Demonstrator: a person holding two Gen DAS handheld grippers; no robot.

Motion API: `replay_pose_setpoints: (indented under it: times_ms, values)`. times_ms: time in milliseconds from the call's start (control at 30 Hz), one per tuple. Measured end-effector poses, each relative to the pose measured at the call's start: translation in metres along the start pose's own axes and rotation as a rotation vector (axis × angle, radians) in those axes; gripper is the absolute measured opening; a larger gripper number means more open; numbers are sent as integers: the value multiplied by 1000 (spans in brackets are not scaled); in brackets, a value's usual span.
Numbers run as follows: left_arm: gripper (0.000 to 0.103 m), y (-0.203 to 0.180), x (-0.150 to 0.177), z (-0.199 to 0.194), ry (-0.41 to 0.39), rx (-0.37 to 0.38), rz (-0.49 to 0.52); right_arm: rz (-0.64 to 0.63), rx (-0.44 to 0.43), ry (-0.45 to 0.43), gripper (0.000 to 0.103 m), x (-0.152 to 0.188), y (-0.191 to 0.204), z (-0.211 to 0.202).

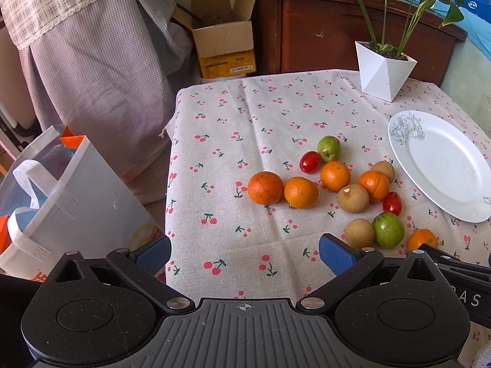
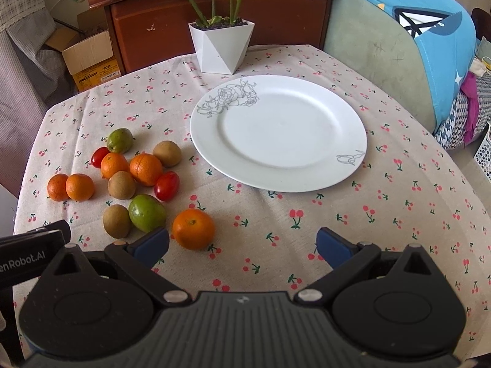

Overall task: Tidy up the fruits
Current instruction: 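Move both grippers toward the fruit cluster beside the white plate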

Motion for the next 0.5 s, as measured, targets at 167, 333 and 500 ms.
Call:
replay_pose_setpoints:
  times_ms: [167,333,500]
  values:
    - [102,0,1,0,1,-3,1,0,-2,-1,100,1,0,0]
    - [101,0,1,0,2,-3,4,-1,-1,0,100,1,1,0]
    - [101,0,1,0,0,-2,5,-1,-4,-1,100,1,1,0]
Point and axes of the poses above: each gripper's, at about its wrist camera, not at the fingertips, and z roughly the way its jaws point, y to its left, x to its underside, the point moved 5 cm from there along z, roughly the way its jaws point, and after that the axes turned 1 degree about x, right-handed, at the moved point
